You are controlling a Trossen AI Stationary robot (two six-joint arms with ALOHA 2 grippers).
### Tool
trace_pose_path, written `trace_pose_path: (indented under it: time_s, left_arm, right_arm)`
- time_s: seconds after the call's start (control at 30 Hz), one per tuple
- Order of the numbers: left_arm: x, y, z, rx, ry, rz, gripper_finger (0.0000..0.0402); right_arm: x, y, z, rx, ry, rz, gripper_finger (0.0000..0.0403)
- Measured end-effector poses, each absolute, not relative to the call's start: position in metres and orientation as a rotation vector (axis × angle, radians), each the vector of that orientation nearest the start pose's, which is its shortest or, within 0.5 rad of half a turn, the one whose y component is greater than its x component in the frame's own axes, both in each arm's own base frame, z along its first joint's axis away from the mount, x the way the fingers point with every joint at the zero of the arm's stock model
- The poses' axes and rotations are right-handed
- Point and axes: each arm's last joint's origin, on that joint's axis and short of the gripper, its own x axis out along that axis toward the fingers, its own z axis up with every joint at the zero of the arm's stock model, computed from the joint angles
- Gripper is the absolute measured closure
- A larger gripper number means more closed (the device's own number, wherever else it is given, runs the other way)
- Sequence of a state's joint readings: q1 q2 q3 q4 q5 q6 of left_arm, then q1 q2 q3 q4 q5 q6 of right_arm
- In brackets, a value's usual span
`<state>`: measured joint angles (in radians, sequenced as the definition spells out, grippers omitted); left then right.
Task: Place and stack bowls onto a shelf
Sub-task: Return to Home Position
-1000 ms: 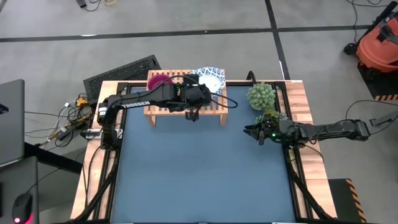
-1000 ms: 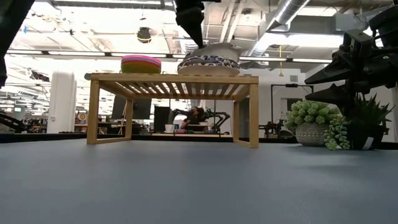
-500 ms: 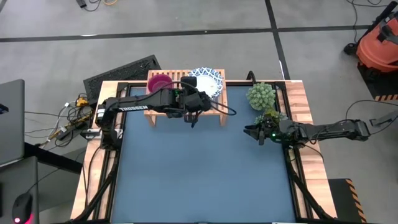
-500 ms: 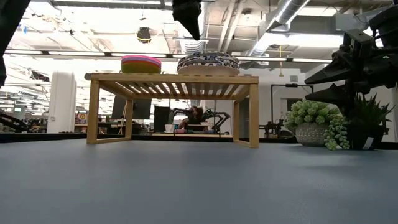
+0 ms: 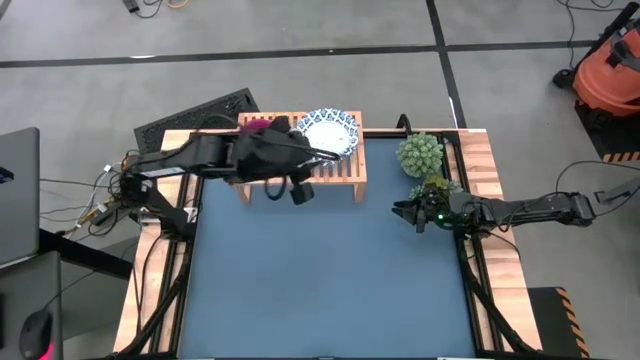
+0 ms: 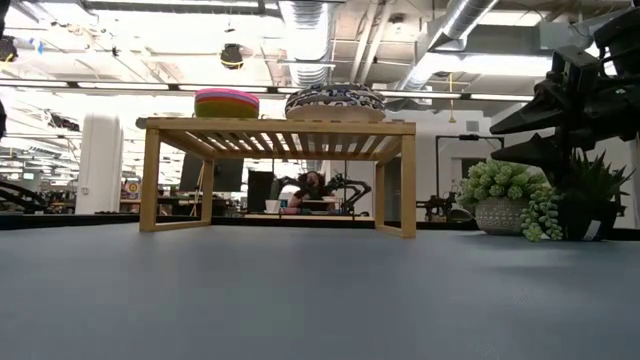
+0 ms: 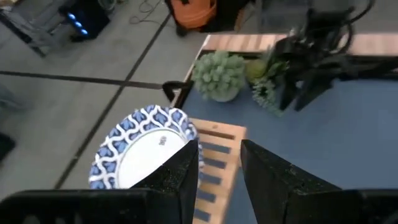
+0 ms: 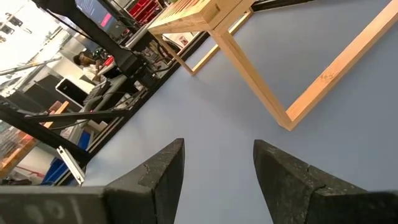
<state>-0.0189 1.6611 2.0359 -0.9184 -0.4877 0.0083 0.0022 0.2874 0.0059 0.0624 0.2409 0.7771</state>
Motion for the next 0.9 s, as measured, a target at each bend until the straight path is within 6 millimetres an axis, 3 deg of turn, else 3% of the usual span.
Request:
trace_pose_path:
  time_s: [0.17,0.33,0.6,0.73,0.9]
  left_arm:
    - [0.309,-0.001,0.478,0.021,0.479,0.423,0.0292]
    - [0.294,-0.013,0.496,-0.021,0.381,0.310,0.0292]
    - [0.254,-0.026,0.512,-0.016,0.289,0.311,0.0292]
    - [0.226,-0.029,0.503,-0.056,0.261,0.352,0.0292]
    - [0.199,-0.033,0.471,-0.102,0.167,0.339,0.0292]
  right_arm:
    - [0.114,-0.005,0.153,0.780,0.071,-0.246,0.0184]
    - [0.115,0.002,0.192,0.547,-0.104,0.017,0.0184]
    - [0.096,-0.003,0.256,0.390,-0.296,0.013,0.0184]
    - [0.066,-0.005,0.286,0.326,-0.308,-0.031,0.0184]
    - [0.032,-0.004,0.307,0.242,-0.358,-0.073,0.0184]
